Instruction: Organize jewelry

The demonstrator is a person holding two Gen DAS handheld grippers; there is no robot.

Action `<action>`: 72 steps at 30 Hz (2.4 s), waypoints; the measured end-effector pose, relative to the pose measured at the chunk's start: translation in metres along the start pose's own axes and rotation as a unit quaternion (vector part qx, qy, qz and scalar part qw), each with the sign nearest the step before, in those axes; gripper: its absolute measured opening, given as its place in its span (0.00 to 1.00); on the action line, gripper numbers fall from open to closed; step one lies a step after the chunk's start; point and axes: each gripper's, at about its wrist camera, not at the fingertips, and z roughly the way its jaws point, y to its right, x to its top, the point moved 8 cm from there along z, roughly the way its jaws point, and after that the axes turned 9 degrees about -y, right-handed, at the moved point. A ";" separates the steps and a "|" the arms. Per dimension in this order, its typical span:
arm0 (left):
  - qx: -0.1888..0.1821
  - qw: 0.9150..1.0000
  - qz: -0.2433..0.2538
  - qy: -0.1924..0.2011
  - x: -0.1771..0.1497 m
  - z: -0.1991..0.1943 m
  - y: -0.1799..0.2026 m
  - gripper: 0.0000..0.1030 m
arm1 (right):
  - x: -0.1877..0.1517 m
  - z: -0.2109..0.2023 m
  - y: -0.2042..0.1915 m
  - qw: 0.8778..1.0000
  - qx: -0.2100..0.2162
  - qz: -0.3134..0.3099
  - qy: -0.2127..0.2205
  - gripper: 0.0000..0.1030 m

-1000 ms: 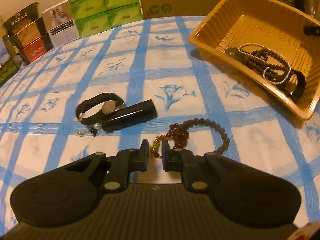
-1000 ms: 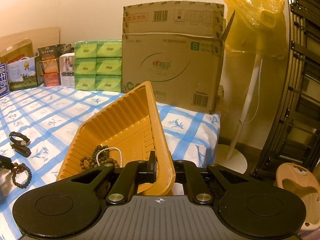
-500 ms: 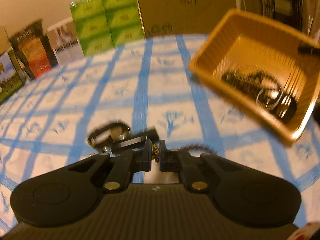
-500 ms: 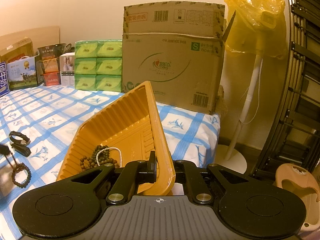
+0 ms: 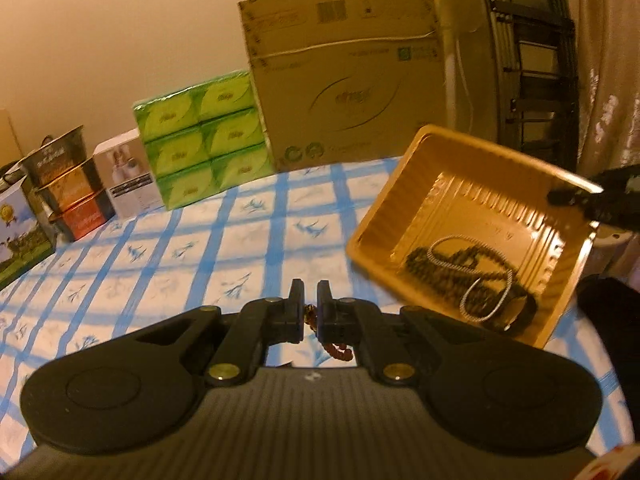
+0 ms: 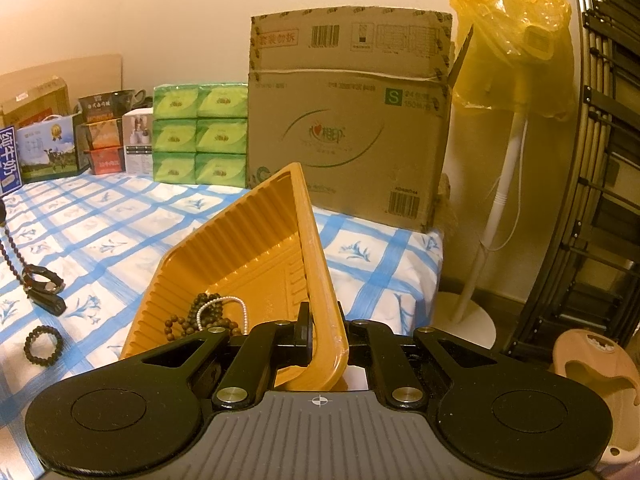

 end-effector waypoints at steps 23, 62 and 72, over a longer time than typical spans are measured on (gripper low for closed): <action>-0.153 0.988 0.029 -0.016 0.054 0.077 0.148 0.05 | 0.002 -0.002 -0.001 1.000 0.007 0.008 0.003 0.08; 0.082 0.964 -0.242 -0.071 -0.119 0.043 -0.036 0.31 | -0.002 -0.001 0.002 1.000 0.007 0.008 0.002 0.08; 0.083 0.966 -0.224 -0.094 -0.120 0.089 -0.011 0.28 | -0.002 0.001 0.002 1.000 0.003 0.006 -0.002 0.08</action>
